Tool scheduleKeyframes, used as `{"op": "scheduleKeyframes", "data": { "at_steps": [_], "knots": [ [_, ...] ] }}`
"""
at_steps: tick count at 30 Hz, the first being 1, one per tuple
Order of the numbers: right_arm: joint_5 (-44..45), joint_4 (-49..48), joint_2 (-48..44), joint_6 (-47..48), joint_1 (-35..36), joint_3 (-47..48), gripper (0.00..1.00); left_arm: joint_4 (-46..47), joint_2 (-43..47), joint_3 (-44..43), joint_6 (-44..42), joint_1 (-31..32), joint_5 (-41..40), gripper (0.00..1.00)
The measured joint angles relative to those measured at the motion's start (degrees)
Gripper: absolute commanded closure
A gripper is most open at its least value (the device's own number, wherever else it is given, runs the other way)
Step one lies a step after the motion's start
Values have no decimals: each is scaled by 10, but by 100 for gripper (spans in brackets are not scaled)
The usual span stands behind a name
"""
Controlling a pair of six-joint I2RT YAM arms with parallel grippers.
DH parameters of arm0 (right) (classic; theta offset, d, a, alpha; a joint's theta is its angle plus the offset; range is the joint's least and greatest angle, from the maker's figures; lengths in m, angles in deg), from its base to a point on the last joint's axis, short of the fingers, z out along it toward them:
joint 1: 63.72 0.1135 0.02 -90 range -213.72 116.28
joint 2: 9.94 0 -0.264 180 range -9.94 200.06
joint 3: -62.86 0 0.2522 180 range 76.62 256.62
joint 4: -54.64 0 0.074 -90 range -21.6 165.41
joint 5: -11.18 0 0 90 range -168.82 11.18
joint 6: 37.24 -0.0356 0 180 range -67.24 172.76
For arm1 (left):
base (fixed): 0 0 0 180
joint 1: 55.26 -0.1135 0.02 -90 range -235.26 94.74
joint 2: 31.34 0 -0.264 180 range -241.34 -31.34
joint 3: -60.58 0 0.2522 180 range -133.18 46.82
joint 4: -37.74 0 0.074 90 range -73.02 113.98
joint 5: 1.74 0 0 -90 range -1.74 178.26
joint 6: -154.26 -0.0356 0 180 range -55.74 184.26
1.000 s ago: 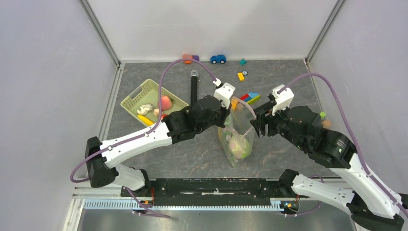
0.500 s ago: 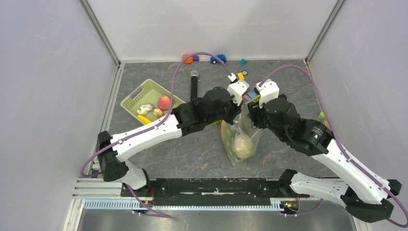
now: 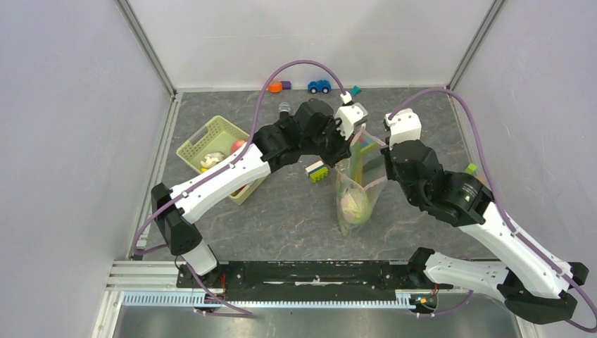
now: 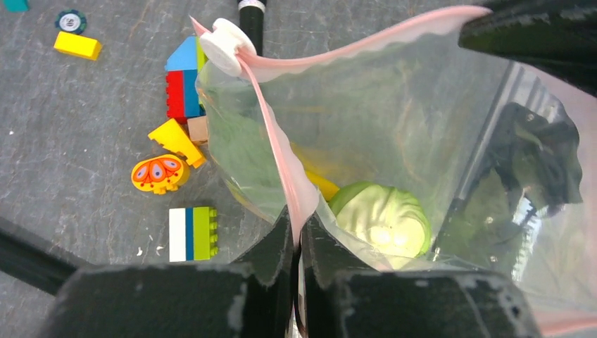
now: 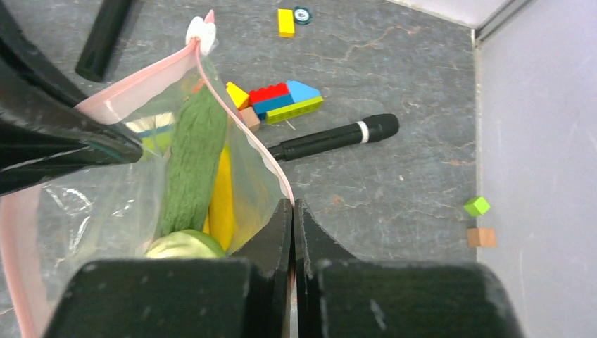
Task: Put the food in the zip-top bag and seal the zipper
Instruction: Adjust the zipper food storage bag at the center of the board, then pick up the fake fruit from the bin.
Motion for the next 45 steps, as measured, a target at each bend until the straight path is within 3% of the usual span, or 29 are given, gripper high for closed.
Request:
{"op": "scheduleKeyframes", "data": {
  "at_steps": [2,3,4,5,6,13,21,27,34,45],
  "knots": [
    [15,6,2,5,0,2,100,-3,1,0,-10,-4,20,84],
    [21,9,3,8,0,3,100,-3,1,0,-13,-5,29,77],
    [25,11,6,9,0,5,100,-3,2,0,-15,-7,35,56],
    [29,13,9,11,0,9,100,-3,3,0,-17,-9,43,5],
    [31,16,14,12,0,12,100,-3,5,0,-19,-12,47,1],
    [28,18,30,13,0,17,100,16,72,44,-23,-58,25,0],
    [8,-14,23,12,0,-17,100,101,212,168,63,-246,-110,0],
    [-15,-31,-8,11,0,-57,100,134,233,302,156,-335,-188,0],
    [-33,-38,-17,8,0,-57,100,132,232,469,247,-357,-263,0],
    [-49,-65,7,7,0,-76,100,169,231,558,325,-361,-315,0]
  ]
}}
